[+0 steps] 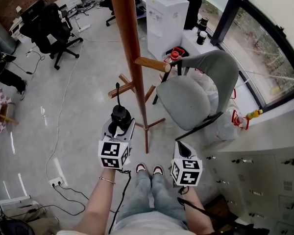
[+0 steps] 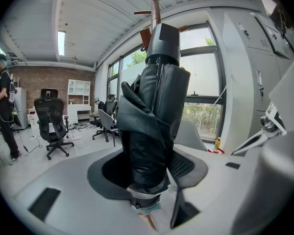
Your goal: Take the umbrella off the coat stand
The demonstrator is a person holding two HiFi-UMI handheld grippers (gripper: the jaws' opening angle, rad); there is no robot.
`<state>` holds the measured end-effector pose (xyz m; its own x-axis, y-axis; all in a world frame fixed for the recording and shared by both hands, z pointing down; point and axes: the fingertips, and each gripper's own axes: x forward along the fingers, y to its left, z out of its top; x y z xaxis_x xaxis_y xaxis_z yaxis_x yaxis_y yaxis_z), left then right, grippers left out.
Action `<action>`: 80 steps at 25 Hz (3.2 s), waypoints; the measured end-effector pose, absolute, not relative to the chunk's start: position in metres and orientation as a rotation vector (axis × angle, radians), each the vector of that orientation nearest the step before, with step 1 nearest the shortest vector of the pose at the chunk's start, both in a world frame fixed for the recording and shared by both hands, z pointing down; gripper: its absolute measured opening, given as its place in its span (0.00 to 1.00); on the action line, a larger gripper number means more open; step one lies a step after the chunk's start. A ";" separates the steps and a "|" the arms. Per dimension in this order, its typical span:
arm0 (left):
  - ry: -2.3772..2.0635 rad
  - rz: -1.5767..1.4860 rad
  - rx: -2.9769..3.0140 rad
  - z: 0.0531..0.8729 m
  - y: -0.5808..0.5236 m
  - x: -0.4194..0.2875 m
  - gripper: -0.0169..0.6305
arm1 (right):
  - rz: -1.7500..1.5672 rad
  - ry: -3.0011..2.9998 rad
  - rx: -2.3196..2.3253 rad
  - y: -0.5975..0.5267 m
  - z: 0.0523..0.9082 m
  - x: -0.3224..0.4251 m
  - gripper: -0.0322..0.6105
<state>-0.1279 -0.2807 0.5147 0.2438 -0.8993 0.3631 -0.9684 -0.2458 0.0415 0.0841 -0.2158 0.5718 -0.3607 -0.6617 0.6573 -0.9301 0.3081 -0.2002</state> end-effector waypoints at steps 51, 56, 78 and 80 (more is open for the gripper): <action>-2.474 0.000 1.321 0.404 -0.034 -0.348 0.36 | 0.156 -2.746 0.546 -0.179 0.389 -0.241 0.06; -2.474 -0.019 1.313 0.411 -0.024 -0.353 0.36 | 0.154 -2.741 0.532 -0.171 0.396 -0.247 0.06; -2.443 0.017 1.365 0.415 -0.023 -0.346 0.36 | 0.121 -2.716 0.583 -0.169 0.396 -0.242 0.06; -2.435 0.018 1.375 0.414 -0.026 -0.346 0.36 | 0.125 -2.714 0.586 -0.170 0.395 -0.241 0.06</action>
